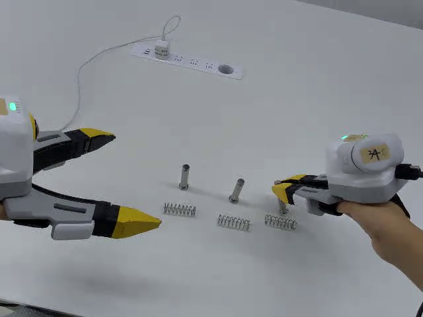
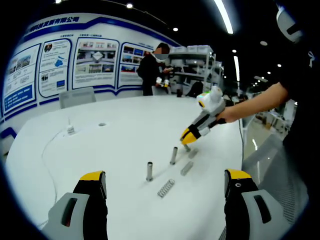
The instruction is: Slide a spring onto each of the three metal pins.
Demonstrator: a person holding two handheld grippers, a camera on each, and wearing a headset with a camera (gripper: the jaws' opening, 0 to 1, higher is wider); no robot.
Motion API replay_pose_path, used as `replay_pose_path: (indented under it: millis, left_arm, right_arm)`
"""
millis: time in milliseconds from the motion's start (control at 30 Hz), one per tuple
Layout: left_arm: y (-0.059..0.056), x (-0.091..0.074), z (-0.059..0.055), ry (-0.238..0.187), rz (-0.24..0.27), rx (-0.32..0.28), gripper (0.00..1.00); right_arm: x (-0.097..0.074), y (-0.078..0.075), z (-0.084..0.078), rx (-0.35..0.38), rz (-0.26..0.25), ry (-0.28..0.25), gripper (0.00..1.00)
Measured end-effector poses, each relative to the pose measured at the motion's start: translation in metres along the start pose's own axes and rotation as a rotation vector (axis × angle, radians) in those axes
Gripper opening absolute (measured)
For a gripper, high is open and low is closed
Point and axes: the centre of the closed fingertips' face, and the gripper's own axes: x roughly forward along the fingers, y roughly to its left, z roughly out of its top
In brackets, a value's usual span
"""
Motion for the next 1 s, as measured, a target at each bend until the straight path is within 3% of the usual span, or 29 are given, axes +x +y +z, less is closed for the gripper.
replay_pose_path:
  millis: [267, 700, 800, 1000]
  left_arm:
    - [-0.003, 0.0, 0.006, -0.007, -0.004, 0.005, 1.0]
    - [-0.012, 0.0, 0.003, 0.02, -0.017, 0.027, 1.0]
    - [-0.013, 0.0, 0.004, 0.017, -0.017, 0.028, 1.0]
    - [-0.013, -0.002, 0.008, 0.013, -0.013, 0.033, 1.0]
  right_arm:
    - [-0.008, -0.002, -0.001, 0.04, -0.016, -0.059, 0.07]
    - [-0.013, 0.002, -0.001, 0.0, -0.022, -0.113, 0.08]
    - [-0.014, 0.002, 0.0, -0.039, -0.028, -0.133, 0.08]
    - [-0.014, 0.004, -0.001, -0.048, -0.034, -0.155, 0.08]
